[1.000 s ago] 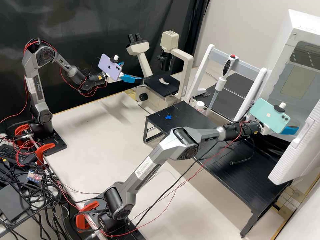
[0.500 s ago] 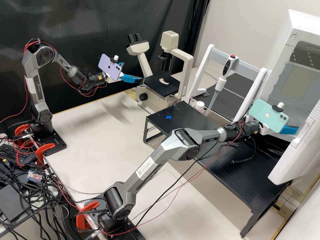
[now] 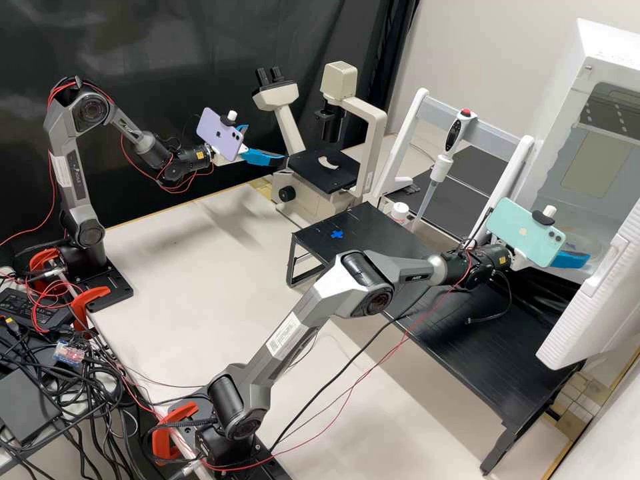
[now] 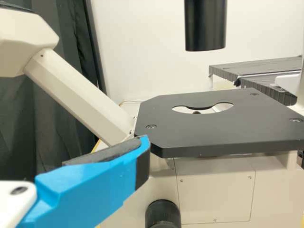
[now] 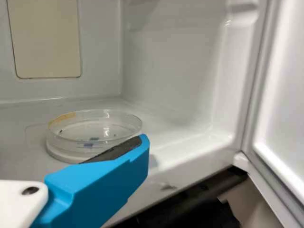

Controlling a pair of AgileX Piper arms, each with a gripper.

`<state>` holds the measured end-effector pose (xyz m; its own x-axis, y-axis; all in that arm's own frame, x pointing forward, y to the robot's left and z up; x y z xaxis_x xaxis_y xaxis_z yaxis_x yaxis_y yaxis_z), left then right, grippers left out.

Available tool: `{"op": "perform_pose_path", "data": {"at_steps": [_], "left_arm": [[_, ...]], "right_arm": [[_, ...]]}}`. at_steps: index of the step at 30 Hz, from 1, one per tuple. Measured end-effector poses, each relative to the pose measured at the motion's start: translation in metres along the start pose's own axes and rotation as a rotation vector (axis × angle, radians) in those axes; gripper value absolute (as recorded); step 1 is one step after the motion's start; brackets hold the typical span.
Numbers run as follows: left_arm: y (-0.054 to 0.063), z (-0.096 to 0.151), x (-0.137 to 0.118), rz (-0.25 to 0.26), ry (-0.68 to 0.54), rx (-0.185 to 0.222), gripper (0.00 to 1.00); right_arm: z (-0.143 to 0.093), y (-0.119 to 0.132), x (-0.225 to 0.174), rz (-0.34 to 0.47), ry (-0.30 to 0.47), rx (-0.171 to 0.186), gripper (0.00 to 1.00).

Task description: Move the petri dish to the incubator

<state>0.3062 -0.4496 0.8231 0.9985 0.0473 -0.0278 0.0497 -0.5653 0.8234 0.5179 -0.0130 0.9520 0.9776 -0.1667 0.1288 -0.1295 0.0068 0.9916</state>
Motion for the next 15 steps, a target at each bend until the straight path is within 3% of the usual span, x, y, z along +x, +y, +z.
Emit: {"op": "perform_pose_path", "data": {"at_steps": [10,15], "left_arm": [[0.0,0.0,0.0,0.0,0.0,0.0,1.0],[0.0,0.0,0.0,0.0,0.0,0.0,1.0]], "right_arm": [[0.012,0.023,-0.063,0.073,0.019,0.019,1.0],[0.01,0.03,-0.1,0.134,0.079,0.026,1.0]]}}
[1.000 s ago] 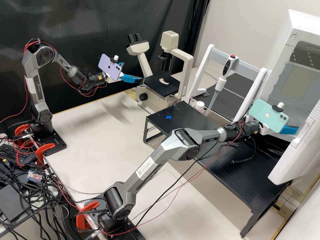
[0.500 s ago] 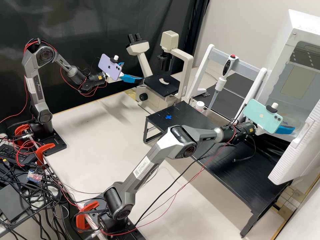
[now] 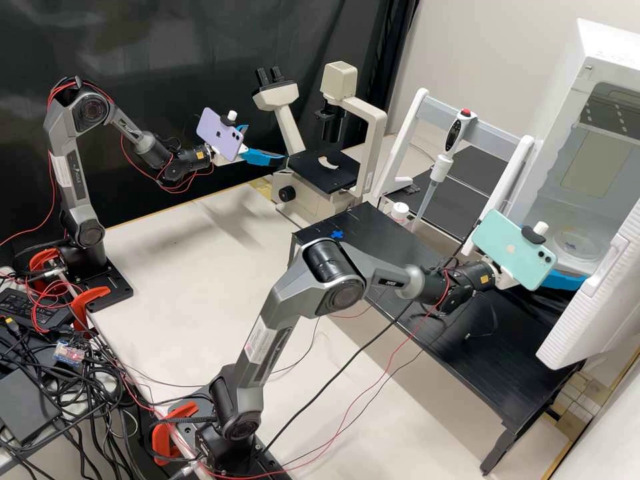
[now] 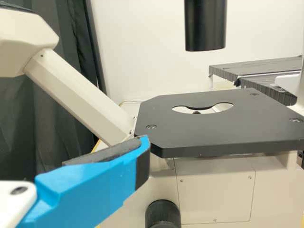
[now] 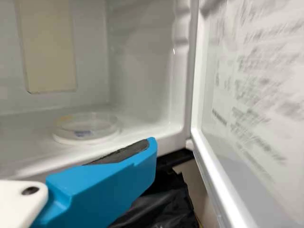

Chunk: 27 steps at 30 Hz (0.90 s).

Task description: Move the petri dish to the incubator

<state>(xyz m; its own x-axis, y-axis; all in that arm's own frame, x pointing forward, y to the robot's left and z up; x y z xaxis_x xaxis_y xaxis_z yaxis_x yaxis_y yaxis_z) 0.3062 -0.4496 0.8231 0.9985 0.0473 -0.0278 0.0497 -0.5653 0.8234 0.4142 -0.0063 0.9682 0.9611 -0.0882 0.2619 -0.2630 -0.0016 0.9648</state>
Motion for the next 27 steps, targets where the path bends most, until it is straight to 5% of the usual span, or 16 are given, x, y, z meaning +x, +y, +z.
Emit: {"op": "perform_pose_path", "data": {"at_steps": [10,20,27], "left_arm": [[0.0,0.0,0.0,0.0,0.0,0.0,1.0],[0.0,0.0,0.0,0.0,0.0,0.0,1.0],[0.0,0.0,0.0,0.0,0.0,0.0,1.0]], "right_arm": [[-0.007,0.006,-0.082,0.038,0.137,-0.026,1.0],[-0.031,0.004,-0.18,0.045,0.306,0.056,1.0],[-0.041,-0.013,-0.228,-0.028,0.408,0.154,1.0]]}}
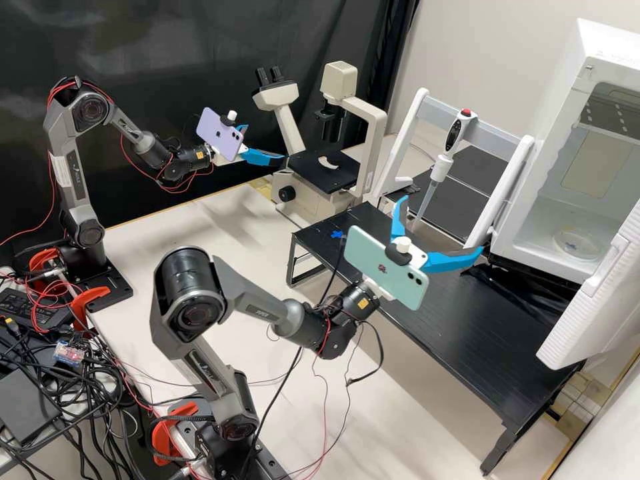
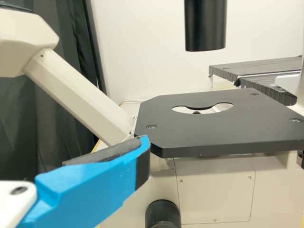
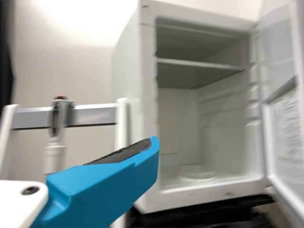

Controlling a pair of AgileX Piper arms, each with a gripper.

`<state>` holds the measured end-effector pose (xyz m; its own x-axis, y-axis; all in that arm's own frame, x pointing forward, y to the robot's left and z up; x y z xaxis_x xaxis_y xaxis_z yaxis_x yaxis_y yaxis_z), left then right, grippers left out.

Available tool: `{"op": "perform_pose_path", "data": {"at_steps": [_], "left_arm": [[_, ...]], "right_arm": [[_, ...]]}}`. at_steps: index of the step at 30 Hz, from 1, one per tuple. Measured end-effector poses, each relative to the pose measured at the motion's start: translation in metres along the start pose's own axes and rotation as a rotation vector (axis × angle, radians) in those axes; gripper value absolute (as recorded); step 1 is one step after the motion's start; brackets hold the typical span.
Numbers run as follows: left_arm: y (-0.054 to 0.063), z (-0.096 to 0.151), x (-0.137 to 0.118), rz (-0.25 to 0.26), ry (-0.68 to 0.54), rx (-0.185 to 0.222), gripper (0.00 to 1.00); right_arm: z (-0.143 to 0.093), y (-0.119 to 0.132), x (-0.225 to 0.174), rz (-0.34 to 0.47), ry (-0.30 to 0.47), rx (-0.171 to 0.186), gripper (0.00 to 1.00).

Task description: Move the petri dish to the incubator

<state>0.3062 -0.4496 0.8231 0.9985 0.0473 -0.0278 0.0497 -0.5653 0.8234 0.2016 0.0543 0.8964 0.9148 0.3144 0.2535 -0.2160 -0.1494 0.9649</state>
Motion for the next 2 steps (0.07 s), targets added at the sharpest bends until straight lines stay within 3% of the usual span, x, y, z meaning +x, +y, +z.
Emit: {"op": "perform_pose_path", "data": {"at_steps": [2], "left_arm": [[0.0,0.0,0.0,0.0,0.0,0.0,1.0]], "right_arm": [[-0.0037,-0.0054,-0.0065,-0.02,0.009,0.008,1.0]]}}
